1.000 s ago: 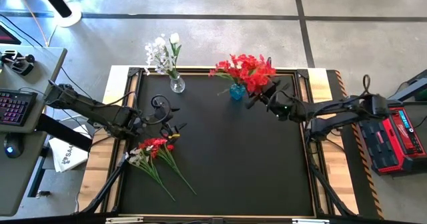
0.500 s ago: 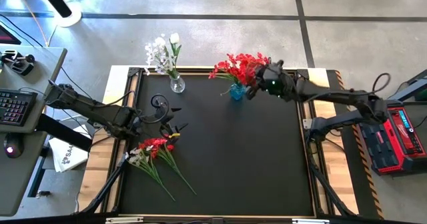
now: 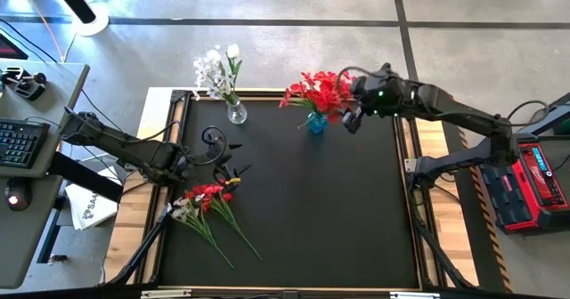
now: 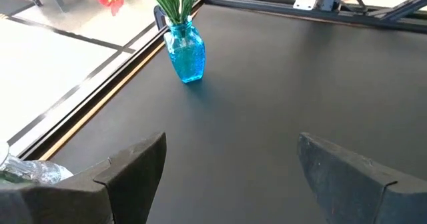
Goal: Sort flowers into vase by color
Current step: Put the right red flowers into the blue vase
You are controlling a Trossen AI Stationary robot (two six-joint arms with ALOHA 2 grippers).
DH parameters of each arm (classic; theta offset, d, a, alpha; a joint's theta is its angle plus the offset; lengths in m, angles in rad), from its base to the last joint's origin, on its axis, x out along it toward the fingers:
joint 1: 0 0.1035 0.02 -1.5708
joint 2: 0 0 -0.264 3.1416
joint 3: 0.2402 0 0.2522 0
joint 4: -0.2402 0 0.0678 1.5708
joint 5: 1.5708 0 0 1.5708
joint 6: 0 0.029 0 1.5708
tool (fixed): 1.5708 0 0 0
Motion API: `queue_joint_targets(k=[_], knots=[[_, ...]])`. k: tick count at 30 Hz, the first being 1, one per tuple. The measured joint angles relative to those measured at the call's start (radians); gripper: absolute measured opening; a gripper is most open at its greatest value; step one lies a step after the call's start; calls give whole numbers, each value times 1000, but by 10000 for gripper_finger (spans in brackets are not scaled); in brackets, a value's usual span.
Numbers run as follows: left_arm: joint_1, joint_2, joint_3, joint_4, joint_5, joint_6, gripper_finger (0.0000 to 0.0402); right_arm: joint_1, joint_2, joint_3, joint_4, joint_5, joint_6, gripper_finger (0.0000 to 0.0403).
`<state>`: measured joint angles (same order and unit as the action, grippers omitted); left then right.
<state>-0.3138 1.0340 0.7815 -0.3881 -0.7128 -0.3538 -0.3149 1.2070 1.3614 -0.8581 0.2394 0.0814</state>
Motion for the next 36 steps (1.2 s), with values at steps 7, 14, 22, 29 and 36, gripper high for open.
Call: queue_joint_targets(k=[7,14,22,29,36], knots=[[-3,0,0,-21,-4,0,323,95,-23,-229,-92,-80,102,252],[-2,0,0,-1,-28,16,323,151,-27,-622,511,-56,166,154],[-1,0,0,52,-31,51,323,-2,-9,-682,932,126,132,57],[-1,0,0,66,-31,52,323,-153,-9,-632,953,197,137,3],[-1,0,0,64,-31,52,323,-185,-9,-536,816,193,67,16]])
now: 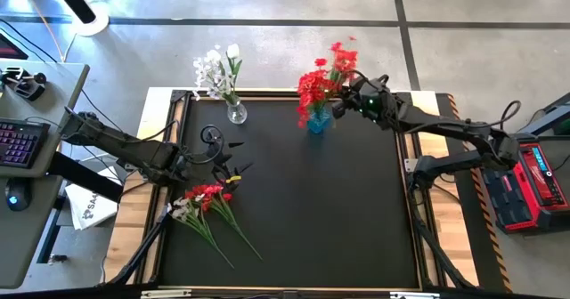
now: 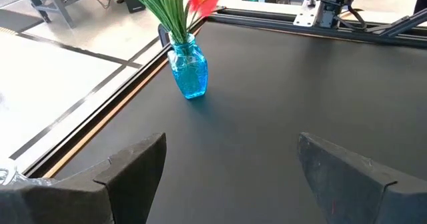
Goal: Sort flowers into vase by color
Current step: Put the right red flowers into the blue vase
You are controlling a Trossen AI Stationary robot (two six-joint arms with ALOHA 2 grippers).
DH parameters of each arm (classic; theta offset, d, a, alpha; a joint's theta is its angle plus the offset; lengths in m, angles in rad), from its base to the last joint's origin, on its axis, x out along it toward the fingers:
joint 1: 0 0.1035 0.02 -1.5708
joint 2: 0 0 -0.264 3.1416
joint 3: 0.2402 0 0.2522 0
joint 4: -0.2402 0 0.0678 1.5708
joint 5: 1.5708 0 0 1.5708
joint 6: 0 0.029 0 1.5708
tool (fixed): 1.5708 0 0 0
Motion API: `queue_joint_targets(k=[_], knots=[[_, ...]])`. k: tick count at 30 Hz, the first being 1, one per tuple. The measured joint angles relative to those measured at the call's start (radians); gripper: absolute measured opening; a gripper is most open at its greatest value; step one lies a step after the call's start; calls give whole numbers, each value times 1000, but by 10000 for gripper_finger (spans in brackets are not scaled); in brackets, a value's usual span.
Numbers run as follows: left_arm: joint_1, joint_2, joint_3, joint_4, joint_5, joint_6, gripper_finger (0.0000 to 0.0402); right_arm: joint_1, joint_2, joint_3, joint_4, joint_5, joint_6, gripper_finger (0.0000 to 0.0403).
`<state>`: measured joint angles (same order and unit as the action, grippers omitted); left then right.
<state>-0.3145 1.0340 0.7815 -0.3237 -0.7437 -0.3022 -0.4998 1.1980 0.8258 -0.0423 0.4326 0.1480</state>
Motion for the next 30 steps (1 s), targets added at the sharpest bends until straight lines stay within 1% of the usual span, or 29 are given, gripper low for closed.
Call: queue_joint_targets(k=[3,6,8,10,12,15,18,20,23,27,30], knots=[[0,0,0,-1,0,0,323,3,0,76,-150,-27,9,19],[0,0,0,-1,0,0,323,3,0,108,-215,-102,26,30],[0,0,0,-1,0,0,323,3,0,109,-215,-172,31,46],[0,0,0,-1,0,0,323,7,6,109,-211,-211,30,68],[0,0,0,-1,0,0,323,16,20,109,-197,-224,6,91],[0,0,0,-2,0,0,323,41,35,109,-137,-235,-76,123],[0,0,0,-3,0,0,323,72,36,111,-80,-278,-173,146],[0,0,0,-13,0,-1,323,91,27,133,-98,-284,-191,156],[0,0,0,-27,0,-10,323,118,10,212,-202,-280,-167,162],[0,0,0,-30,2,-10,323,179,10,337,-456,-278,-86,158],[0,0,0,-30,3,-10,323,248,9,360,-552,-297,-28,150]])
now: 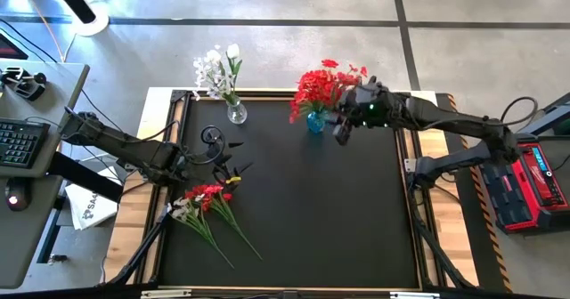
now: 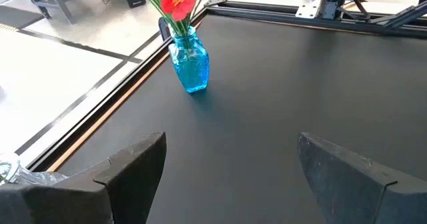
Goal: Sort flowers into vase by color
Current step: Put the right red flowers into the blue vase
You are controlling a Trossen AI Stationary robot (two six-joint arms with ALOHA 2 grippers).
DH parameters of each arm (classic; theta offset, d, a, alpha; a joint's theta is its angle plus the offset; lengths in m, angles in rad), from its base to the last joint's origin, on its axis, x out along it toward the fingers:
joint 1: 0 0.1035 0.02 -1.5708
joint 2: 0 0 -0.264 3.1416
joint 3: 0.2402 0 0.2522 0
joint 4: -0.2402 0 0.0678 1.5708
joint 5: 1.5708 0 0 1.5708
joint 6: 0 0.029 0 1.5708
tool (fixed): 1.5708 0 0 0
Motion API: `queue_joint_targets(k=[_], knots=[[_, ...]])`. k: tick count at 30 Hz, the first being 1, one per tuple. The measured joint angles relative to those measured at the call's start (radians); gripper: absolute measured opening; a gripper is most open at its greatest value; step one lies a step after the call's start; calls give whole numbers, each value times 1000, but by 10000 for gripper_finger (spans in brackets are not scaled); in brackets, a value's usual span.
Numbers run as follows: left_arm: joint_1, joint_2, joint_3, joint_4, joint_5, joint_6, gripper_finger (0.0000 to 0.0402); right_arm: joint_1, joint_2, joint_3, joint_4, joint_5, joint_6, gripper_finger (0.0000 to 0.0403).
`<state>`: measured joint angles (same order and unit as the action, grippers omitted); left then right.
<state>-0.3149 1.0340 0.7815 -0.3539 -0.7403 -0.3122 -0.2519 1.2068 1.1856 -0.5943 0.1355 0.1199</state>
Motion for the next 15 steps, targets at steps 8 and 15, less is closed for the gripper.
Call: queue_joint_targets(k=[8,15], knots=[[0,8,0,10,-2,0,323,189,87,-180,158,407,35,123],[0,34,0,21,-6,1,323,98,285,-188,441,535,75,87]])
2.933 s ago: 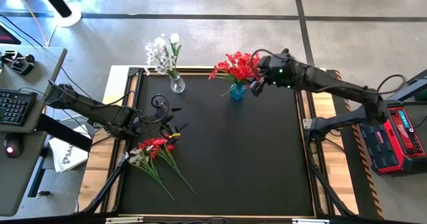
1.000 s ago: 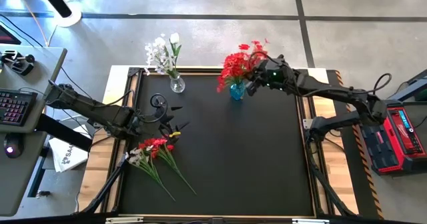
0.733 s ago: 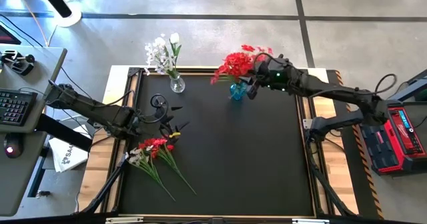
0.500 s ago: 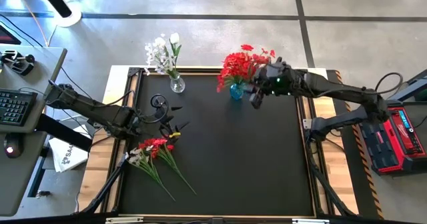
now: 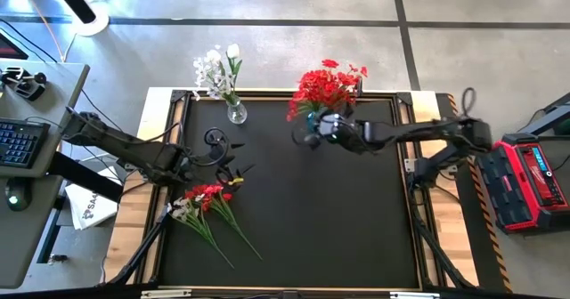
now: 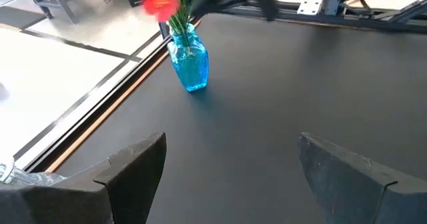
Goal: Sort flowers into vase by color
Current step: Put the right red flowers into the blue vase
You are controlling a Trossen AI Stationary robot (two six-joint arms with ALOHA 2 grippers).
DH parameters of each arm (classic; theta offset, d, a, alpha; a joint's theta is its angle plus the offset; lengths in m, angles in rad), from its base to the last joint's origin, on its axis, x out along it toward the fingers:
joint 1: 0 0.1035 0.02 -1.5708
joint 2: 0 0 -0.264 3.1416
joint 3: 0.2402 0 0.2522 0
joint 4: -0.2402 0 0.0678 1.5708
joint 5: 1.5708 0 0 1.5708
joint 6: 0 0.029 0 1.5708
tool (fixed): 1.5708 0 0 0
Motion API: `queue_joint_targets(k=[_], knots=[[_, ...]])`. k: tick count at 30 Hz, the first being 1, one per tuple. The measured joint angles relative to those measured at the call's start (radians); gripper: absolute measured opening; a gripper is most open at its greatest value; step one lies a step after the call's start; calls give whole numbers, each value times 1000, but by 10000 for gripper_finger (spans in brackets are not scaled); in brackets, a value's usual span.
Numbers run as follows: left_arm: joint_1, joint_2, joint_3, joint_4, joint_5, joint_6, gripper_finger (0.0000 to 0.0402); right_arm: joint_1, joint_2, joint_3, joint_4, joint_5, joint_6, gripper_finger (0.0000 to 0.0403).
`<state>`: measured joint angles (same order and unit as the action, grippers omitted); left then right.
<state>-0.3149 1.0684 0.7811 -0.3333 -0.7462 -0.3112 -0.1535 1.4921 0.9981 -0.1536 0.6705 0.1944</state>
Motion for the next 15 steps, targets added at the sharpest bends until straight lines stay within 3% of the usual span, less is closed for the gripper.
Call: queue_joint_targets(k=[9,15], knots=[[0,46,0,0,0,0,323,-142,185,200,155,-64,-200,41],[0,52,0,3,0,0,323,-131,182,326,-42,-75,-189,49]])
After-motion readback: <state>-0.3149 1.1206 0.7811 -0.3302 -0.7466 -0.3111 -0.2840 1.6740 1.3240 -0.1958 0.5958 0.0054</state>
